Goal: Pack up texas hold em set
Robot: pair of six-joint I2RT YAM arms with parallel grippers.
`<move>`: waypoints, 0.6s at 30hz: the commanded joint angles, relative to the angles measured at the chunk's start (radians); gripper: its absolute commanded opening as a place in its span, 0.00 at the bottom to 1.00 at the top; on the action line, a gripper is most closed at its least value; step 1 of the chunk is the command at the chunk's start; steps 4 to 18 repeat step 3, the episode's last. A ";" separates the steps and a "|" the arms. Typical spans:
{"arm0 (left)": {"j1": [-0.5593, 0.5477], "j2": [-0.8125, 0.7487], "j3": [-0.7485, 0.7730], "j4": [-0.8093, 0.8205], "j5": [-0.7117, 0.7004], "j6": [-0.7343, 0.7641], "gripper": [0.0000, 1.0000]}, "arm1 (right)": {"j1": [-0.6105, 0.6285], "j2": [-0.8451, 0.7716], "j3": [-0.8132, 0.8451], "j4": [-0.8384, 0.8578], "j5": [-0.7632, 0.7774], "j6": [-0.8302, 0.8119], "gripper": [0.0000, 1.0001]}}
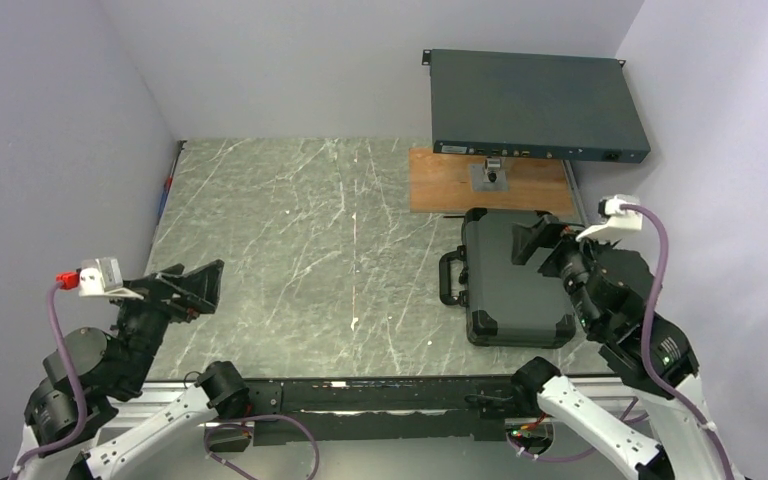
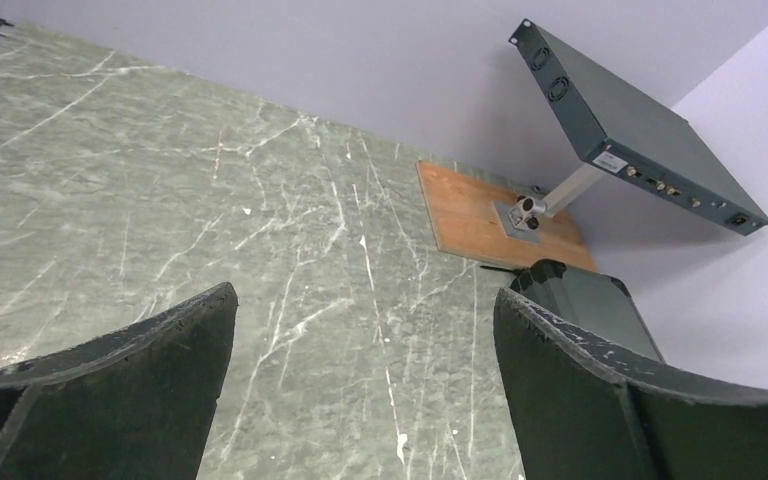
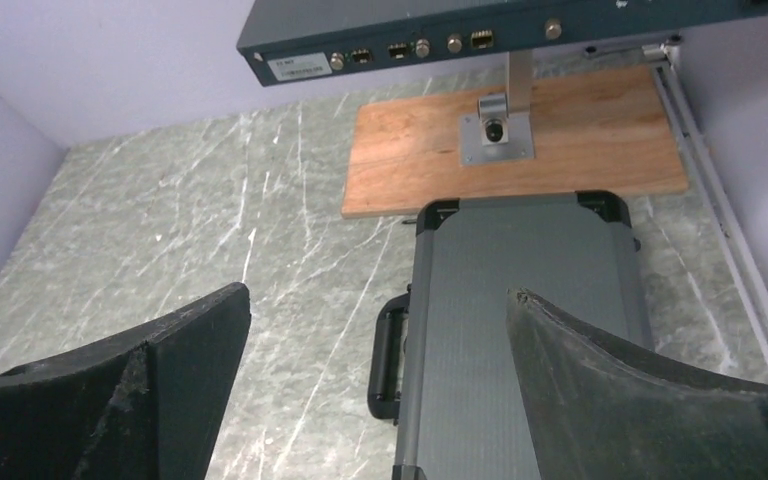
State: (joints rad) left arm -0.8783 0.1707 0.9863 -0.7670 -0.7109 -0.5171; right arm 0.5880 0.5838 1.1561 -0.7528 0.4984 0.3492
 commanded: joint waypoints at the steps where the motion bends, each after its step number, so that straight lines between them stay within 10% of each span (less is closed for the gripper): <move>1: 0.002 -0.009 0.025 -0.029 -0.042 0.000 0.99 | 0.004 -0.025 0.024 0.048 0.012 -0.046 1.00; 18: 0.001 -0.010 0.025 -0.031 -0.042 -0.004 0.99 | 0.004 -0.032 0.015 0.061 0.011 -0.050 1.00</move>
